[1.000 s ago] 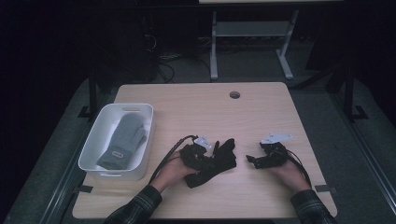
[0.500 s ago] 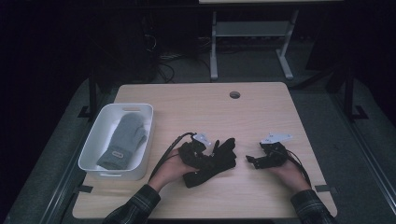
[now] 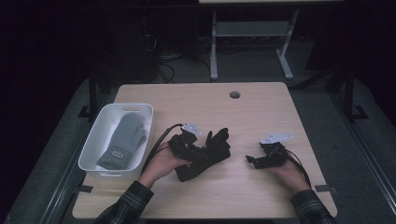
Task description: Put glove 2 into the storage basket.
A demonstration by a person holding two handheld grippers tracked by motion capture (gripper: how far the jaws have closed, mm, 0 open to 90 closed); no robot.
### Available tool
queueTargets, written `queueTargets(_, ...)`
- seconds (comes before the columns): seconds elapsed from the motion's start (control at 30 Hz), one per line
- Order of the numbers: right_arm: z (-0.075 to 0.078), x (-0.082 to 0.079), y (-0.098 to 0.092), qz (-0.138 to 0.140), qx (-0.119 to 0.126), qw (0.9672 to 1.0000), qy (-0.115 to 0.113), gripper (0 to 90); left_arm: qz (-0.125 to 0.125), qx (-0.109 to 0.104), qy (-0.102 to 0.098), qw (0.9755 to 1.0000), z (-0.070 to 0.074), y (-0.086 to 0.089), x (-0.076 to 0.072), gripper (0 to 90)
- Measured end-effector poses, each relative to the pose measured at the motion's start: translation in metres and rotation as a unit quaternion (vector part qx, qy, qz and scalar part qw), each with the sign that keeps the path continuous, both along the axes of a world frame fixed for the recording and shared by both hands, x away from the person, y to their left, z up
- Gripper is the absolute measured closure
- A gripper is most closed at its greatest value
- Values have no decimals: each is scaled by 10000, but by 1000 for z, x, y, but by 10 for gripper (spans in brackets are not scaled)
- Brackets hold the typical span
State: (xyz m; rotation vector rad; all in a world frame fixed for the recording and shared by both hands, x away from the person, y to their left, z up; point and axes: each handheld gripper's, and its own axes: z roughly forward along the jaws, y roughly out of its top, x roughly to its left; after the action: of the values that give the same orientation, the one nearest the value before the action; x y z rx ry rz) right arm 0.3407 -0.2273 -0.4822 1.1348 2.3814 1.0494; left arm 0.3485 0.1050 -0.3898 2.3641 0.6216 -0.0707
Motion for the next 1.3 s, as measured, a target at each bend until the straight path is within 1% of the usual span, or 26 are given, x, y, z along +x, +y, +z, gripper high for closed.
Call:
queueTargets(0.27, 0, 0, 0, -1, 3, 10000, 1, 153, 284, -128, -55, 9995, 26, 18, 7, 664)
queueTargets(0.3, 0, 0, 0, 0, 1, 10000, -1, 153, 310, -97, -85, 9994, 30, 21, 8, 664)
queueTargets(0.4, 0, 0, 0, 0, 4, 10000, 1, 153, 409, -110, -113, 9990, 39, 31, 10, 664)
queueTargets(0.63, 0, 0, 0, 1, 4, 10000, -3, 154, 751, -100, -149, 9970, 52, 60, 16, 664)
queueTargets(0.7, 0, 0, 0, 2, 3, 10000, -3, 154, 855, -118, -156, 9961, 54, 68, 17, 664)
queueTargets(0.8, 0, 0, 0, 2, 2, 10000, -2, 154, 1003, -84, -190, 9947, 57, 82, 18, 664)
queueTargets(0.83, 0, 0, 0, 2, 3, 10000, -2, 154, 1084, -92, -199, 9939, 58, 87, 18, 664)
queueTargets(0.87, 0, 0, 0, -8, 7, 10000, 7, 154, 1071, -51, -209, 9940, 60, 92, 18, 664)
queueTargets(0.97, 0, 0, 0, 2, 2, 10000, -4, 153, 1264, -80, -239, 9917, 64, 105, 18, 664)
queueTargets(1.17, 0, 0, 0, 2, 3, 10000, -3, 154, 1510, -7, -251, 9882, 67, 129, 18, 664)
queueTargets(1.2, 0, 0, 0, -9, 7, 10000, 8, 154, 1586, -35, -246, 9870, 66, 133, 18, 664)
queueTargets(1.27, 0, 0, 0, 1, 3, 10000, -4, 154, 1669, -4, -266, 9856, 66, 144, 18, 664)
queueTargets(1.3, 0, 0, 0, -10, 9, 10000, 11, 154, 1762, -47, -262, 9840, 66, 148, 18, 664)
